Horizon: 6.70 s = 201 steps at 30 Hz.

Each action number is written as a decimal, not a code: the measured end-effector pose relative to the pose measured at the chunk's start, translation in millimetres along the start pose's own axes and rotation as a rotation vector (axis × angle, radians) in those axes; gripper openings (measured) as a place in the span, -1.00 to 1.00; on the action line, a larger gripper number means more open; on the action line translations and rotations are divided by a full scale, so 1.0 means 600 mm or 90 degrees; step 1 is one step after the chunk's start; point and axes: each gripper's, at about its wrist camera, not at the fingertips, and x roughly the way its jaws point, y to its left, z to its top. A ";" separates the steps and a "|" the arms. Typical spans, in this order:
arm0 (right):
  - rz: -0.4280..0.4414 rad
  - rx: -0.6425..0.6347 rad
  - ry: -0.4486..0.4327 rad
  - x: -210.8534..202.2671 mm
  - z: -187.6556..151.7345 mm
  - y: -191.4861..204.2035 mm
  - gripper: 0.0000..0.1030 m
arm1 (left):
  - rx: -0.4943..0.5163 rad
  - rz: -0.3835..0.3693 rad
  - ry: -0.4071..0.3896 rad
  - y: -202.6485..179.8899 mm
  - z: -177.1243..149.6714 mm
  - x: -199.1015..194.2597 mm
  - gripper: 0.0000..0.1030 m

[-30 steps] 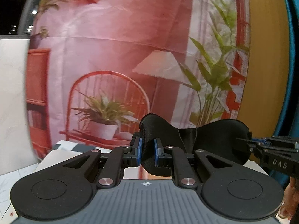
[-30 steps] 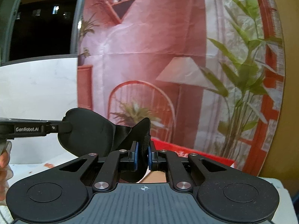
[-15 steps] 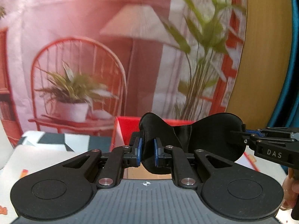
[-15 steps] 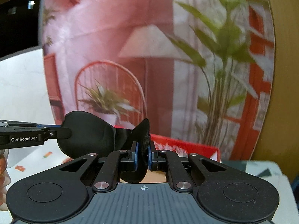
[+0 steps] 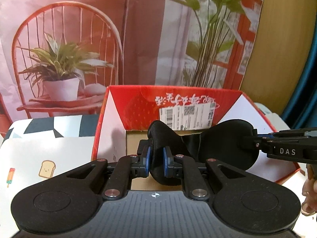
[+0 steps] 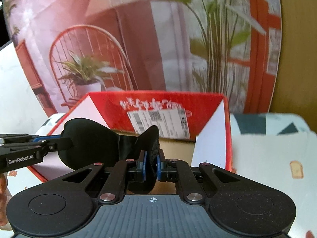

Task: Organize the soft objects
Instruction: 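Carry the eye mask with both grippers over the red strawberry box, then open both grippers to drop the eye mask into the box, then move both grippers back to the black glove on the pile, then close both grippers on the black glove, then lift the black glove with both grippers and carry it over the box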

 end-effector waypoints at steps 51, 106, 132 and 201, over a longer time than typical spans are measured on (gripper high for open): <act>0.042 -0.068 -0.218 -0.297 -0.330 0.128 -0.15 | -0.064 -0.028 -0.093 -0.026 -0.296 -0.310 -0.11; 0.039 -0.019 -0.110 -0.227 -0.418 0.111 -0.74 | -0.033 -0.063 -0.050 -0.053 -0.349 -0.244 -0.69; 0.008 -0.089 -0.095 -0.222 -0.429 0.145 -0.19 | -0.057 -0.046 -0.063 -0.031 -0.351 -0.259 -0.71; 0.064 -0.072 -0.104 -0.088 0.006 0.043 -0.77 | -0.008 -0.067 -0.074 -0.020 0.012 -0.106 -0.72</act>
